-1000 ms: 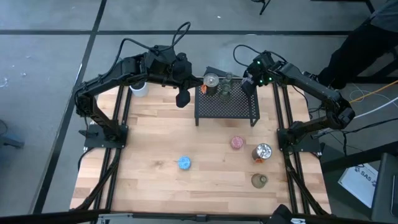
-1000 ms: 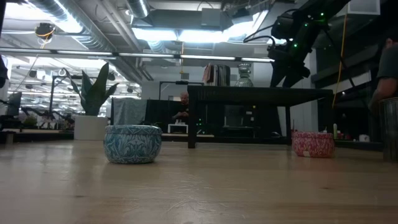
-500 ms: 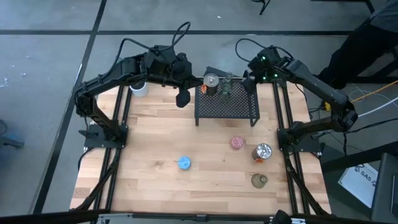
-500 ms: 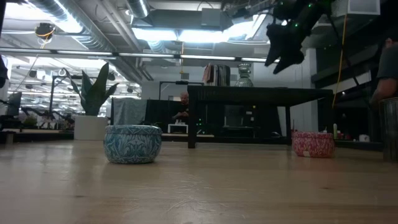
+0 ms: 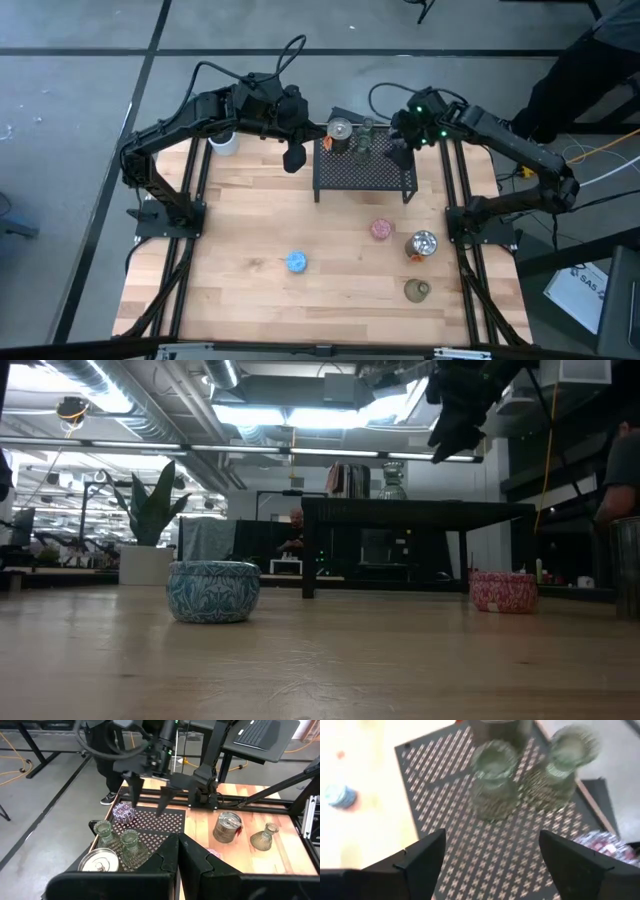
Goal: Pick & Place candle stick holders
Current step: Put the blue scented candle on the shelf align with the red scented candle
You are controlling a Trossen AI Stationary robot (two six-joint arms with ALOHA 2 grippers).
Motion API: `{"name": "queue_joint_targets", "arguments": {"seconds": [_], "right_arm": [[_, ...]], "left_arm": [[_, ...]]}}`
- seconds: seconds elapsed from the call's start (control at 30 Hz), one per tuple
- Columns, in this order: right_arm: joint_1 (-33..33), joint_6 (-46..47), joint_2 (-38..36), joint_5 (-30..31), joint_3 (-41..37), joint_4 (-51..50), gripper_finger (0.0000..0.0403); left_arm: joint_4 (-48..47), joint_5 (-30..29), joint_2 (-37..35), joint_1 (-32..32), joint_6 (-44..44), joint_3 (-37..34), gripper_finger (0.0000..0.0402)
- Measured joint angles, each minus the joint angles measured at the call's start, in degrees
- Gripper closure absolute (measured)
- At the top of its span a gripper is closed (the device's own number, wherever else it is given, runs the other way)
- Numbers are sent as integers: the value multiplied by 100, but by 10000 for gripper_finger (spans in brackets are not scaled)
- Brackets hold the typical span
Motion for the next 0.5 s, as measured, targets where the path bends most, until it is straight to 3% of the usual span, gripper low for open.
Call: {"name": "queue_joint_targets", "arguments": {"seconds": [0.3,0.5], "right_arm": [[343,202,-236,4,0,-1059,117],[492,402,-617,5,0,-1223,134]], "left_arm": [[0,2,0,0,22,0,400],[0,7,0,-2,24,0,400]]}}
